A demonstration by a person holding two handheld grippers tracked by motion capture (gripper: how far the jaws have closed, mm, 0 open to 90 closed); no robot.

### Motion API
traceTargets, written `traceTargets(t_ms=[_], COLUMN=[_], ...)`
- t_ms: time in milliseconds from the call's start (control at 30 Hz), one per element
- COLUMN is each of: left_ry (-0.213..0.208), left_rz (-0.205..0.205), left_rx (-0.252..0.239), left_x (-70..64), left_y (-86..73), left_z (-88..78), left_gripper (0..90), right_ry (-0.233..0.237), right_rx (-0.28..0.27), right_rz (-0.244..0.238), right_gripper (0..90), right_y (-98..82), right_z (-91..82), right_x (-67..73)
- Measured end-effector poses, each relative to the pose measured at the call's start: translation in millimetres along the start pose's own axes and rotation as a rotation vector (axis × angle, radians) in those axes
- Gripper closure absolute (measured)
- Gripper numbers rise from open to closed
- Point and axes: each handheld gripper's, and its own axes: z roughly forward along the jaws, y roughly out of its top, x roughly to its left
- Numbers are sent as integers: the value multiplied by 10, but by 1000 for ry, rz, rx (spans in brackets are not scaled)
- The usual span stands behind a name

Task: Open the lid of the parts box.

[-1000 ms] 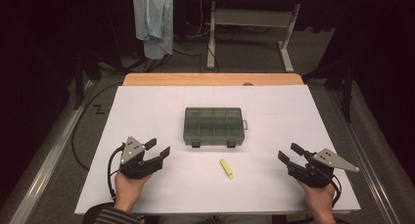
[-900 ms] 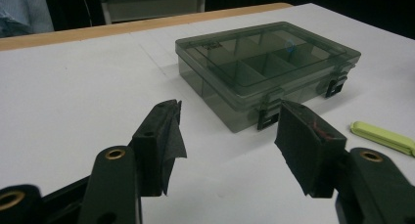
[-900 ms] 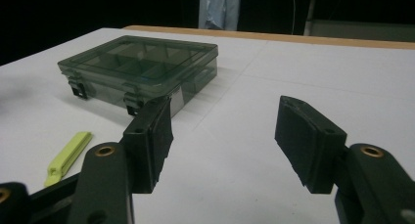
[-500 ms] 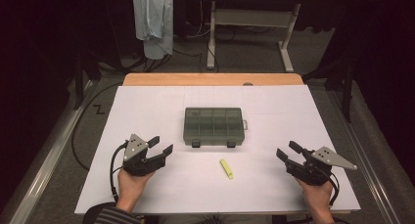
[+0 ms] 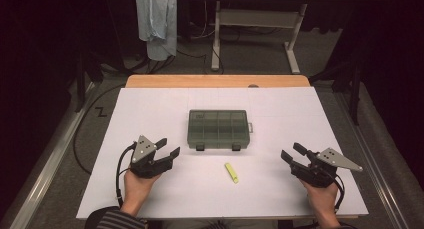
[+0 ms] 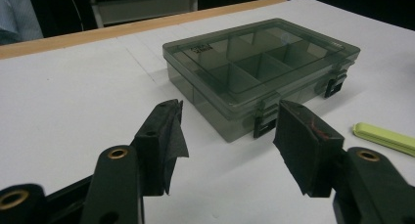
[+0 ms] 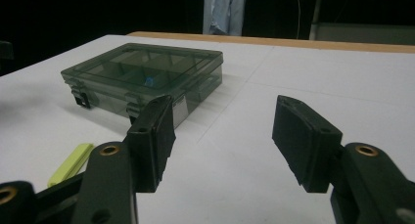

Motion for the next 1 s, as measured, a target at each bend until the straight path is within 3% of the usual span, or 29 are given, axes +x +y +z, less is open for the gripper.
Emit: traceTargets(t_ms=[367,1000], left_ry=[3,1], left_rz=[10,4], left_rx=[-3,3], left_x=[20,25], left_y=[13,28], left_z=[44,131], left_gripper=[435,441], right_ry=[5,11], right_rx=[17,13], right_rz=[-46,-36], right_gripper=[434,443], right_y=[21,48], right_z=[110,243], right_x=[39,45])
